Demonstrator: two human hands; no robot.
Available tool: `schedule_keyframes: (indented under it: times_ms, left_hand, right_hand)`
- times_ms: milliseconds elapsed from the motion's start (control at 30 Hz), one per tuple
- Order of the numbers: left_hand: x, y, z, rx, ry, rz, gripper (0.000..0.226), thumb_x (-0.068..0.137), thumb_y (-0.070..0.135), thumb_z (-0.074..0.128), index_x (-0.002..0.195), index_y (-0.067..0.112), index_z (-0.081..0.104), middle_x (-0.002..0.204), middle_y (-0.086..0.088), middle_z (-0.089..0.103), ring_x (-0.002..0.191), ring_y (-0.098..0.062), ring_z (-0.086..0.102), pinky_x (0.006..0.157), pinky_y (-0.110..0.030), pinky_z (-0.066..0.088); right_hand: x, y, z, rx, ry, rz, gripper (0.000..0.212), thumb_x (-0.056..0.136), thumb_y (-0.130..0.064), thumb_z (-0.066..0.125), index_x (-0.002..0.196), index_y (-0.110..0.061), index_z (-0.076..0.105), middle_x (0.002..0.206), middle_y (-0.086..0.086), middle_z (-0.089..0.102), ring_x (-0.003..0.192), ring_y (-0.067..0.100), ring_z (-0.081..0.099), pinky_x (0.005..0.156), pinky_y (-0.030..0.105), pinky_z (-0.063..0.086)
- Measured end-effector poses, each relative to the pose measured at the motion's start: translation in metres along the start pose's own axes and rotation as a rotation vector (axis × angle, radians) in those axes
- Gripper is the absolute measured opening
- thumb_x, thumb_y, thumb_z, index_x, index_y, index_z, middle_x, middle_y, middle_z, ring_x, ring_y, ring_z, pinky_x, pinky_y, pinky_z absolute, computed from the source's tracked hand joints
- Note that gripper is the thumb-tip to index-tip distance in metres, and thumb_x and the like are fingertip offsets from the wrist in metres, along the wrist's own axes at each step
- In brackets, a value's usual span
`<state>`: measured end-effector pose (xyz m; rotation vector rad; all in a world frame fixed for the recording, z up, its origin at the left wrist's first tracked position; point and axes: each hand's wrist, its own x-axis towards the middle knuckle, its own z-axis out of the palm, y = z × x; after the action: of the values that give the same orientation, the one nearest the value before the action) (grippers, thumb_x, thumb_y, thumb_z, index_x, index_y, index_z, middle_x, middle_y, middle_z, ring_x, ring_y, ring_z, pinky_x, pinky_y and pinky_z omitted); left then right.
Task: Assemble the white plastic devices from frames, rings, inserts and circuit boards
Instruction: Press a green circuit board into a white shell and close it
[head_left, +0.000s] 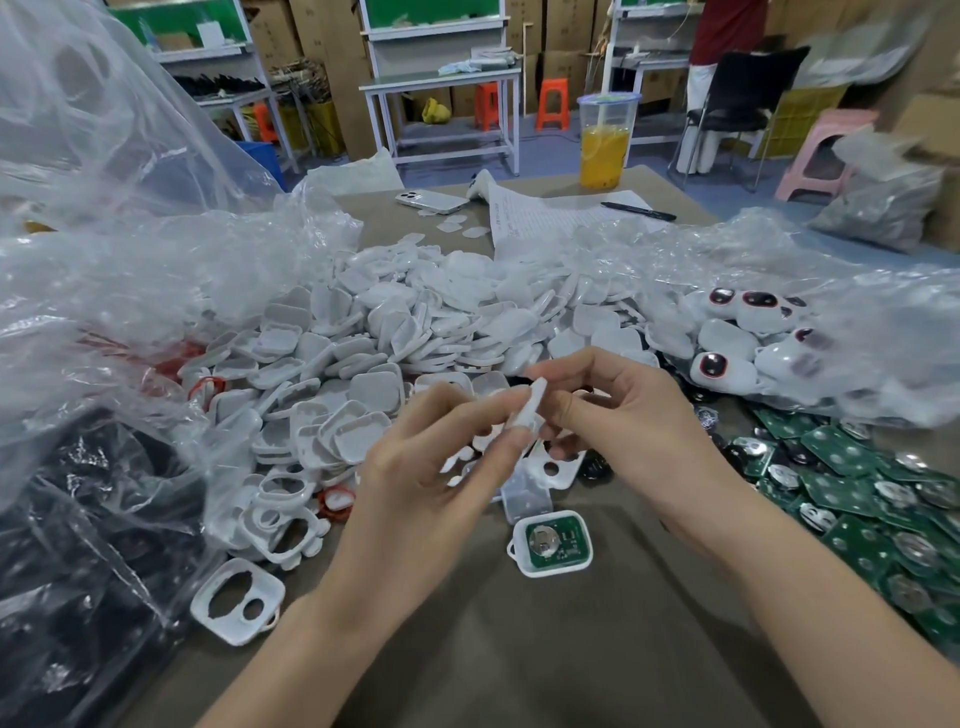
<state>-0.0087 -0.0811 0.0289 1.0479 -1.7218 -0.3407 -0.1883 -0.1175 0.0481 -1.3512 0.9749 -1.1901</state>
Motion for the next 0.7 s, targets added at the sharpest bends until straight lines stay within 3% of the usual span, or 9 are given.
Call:
schedule_keyframes:
  times_ms: [167,300,433,500,600,700]
  left_hand:
    - [-0.002,-0.002,-0.001,0.098,-0.067,0.114,0.028,0.098,0.035,0.064,0.125,0.031,0.067,0.109,0.015,0.057,0.103,-0.015,0.063,0.086,-0.018,0.044]
    - [-0.003,0.000,-0.002,0.136,-0.092,0.177,0.031,0.098,0.033,0.061,0.127,0.025,0.067,0.117,0.010,0.057,0.108,-0.019,0.061,0.089,-0.024,0.046]
    - [-0.002,0.003,-0.002,0.158,-0.105,0.224,0.031,0.096,0.034,0.065,0.125,0.024,0.068,0.128,0.009,0.060,0.118,-0.021,0.057,0.097,-0.024,0.044]
    - [-0.002,0.002,-0.003,0.180,-0.148,0.245,0.033,0.096,0.033,0.066,0.128,0.024,0.066,0.131,0.010,0.060,0.121,-0.019,0.055,0.101,-0.023,0.042]
    - [-0.001,0.002,-0.004,0.170,-0.205,0.239,0.035,0.099,0.033,0.061,0.132,0.024,0.063,0.134,0.011,0.059,0.124,-0.017,0.052,0.104,-0.022,0.039]
    - [-0.002,0.003,-0.005,0.157,-0.228,0.233,0.034,0.100,0.034,0.059,0.132,0.025,0.063,0.132,0.015,0.059,0.124,-0.016,0.053,0.103,-0.021,0.039]
  right_hand:
    - [-0.001,-0.002,-0.002,-0.030,-0.065,0.037,0.010,0.091,-0.014,0.070,0.098,-0.019,0.075,0.089,0.010,0.074,0.070,0.020,0.067,0.070,0.037,0.060]
    - [-0.002,-0.006,-0.004,-0.008,-0.153,0.062,0.017,0.095,-0.006,0.064,0.102,-0.019,0.073,0.096,0.003,0.074,0.073,0.023,0.064,0.068,0.029,0.060]
    - [-0.006,-0.010,-0.004,-0.025,-0.268,0.101,0.032,0.096,-0.001,0.059,0.118,-0.023,0.069,0.109,0.002,0.075,0.091,0.022,0.070,0.072,0.025,0.059]
    - [-0.008,-0.011,-0.003,-0.033,-0.309,0.115,0.043,0.096,0.007,0.055,0.123,-0.024,0.066,0.112,0.001,0.075,0.099,0.023,0.071,0.081,0.035,0.060]
    - [-0.010,-0.013,-0.003,-0.041,-0.371,0.139,0.054,0.095,0.014,0.050,0.129,-0.025,0.063,0.117,0.006,0.072,0.112,0.046,0.062,0.093,0.053,0.054]
    - [-0.011,-0.014,-0.004,-0.056,-0.422,0.140,0.055,0.096,0.013,0.050,0.133,-0.026,0.060,0.120,0.003,0.072,0.114,0.040,0.064,0.094,0.047,0.056]
